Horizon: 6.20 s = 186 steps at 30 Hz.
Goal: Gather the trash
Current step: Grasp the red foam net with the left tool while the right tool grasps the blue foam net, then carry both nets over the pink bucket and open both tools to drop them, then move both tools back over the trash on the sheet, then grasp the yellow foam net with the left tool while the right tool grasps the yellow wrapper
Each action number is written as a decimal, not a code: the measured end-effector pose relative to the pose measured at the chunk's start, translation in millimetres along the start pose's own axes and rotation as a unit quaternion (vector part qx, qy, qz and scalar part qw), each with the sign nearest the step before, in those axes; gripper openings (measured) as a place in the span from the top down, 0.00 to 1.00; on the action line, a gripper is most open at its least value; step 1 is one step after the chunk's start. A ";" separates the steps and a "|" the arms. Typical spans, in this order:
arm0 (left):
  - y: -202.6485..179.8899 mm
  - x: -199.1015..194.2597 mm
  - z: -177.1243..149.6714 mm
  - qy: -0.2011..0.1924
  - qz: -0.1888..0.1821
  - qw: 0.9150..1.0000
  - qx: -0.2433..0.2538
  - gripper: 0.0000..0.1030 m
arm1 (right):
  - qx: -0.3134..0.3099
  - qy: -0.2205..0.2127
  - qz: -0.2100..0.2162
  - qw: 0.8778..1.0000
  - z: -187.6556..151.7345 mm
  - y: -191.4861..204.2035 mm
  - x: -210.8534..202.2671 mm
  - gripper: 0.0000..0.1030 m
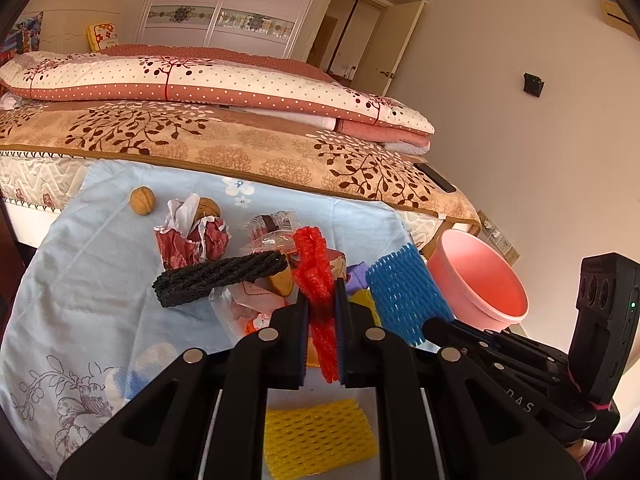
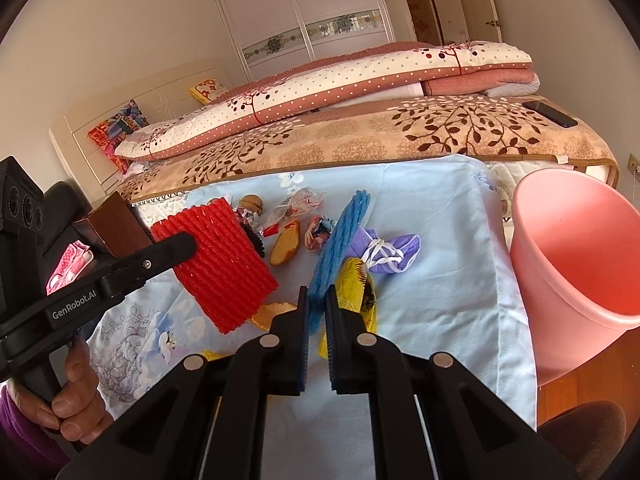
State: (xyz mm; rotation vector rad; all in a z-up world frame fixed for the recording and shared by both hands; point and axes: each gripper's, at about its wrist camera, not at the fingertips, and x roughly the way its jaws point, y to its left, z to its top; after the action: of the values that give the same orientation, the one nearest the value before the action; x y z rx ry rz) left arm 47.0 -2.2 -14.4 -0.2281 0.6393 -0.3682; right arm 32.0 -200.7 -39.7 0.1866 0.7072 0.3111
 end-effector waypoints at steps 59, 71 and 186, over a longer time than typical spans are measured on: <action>-218.7 146.1 10.6 0.055 -0.108 0.986 0.115 0.71 | 0.133 -0.065 -0.190 0.971 -2.9 -203.5 -77.3 0.93; -211.7 136.3 15.7 0.048 -0.110 0.988 0.096 0.62 | 0.138 -0.074 -0.199 0.967 -3.6 -204.2 -80.2 0.64; 32.8 -32.5 -49.2 0.076 0.018 0.996 0.051 0.95 | 0.000 0.098 -0.034 0.995 -9.8 -8.8 44.8 0.55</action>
State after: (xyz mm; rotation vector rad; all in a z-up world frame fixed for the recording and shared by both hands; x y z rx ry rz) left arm 1.2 36.1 -45.8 -0.0914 0.7715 -0.3850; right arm 59.5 -193.0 -76.6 0.1318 0.9048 0.2665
